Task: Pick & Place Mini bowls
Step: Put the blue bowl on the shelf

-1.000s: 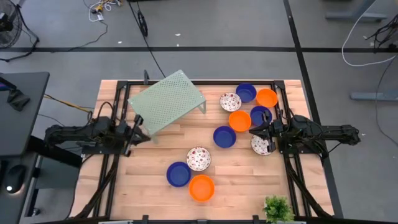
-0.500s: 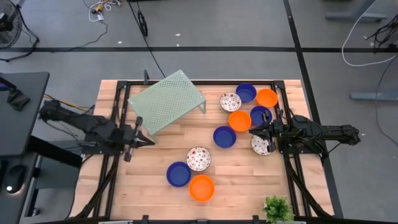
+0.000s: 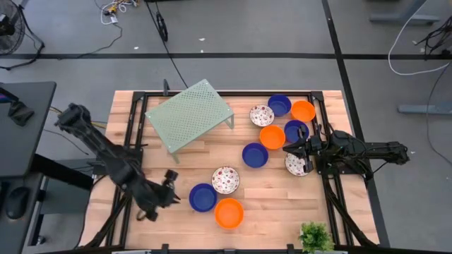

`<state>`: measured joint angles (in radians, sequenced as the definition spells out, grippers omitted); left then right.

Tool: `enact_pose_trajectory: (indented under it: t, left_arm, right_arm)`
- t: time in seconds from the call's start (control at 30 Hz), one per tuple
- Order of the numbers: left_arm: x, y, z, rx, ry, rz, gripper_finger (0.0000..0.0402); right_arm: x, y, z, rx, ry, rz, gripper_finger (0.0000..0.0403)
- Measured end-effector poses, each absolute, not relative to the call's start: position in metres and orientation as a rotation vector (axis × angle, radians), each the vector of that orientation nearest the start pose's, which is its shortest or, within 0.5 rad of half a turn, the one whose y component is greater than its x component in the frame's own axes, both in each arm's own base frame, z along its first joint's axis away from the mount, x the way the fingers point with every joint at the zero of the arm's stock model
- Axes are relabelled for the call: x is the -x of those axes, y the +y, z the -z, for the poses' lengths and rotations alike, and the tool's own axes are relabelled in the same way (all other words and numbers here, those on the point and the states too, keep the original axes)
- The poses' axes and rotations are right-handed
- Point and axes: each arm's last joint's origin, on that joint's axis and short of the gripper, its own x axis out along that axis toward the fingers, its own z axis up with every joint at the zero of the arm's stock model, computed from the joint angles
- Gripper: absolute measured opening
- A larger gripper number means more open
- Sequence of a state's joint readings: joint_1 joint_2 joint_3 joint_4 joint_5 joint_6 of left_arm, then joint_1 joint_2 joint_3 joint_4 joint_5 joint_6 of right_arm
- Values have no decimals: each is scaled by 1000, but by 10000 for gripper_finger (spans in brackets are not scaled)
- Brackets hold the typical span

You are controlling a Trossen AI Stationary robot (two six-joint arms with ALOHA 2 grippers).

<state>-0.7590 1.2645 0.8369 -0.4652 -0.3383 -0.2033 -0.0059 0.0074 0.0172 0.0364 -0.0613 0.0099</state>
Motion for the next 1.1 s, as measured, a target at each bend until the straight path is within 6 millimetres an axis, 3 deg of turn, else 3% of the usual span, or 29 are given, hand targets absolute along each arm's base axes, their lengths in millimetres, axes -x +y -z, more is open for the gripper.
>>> enact_pose_trajectory:
  t: [0.23,0.37,0.67,1.1]
  left_arm:
    - [-239,-169,-212,-259,969,405,180]
    - [-258,-164,-202,-203,1034,467,201]
    - [-272,-171,-164,-213,1106,385,149]
    - [-277,-183,-169,-127,1013,226,82]
  right_arm:
    - [-97,1,-172,-8,-46,-56,23]
    - [-97,1,-172,-8,-46,-56,23]
    - [-97,1,-172,-8,-46,-56,23]
    - [-97,1,-172,-8,-46,-56,23]
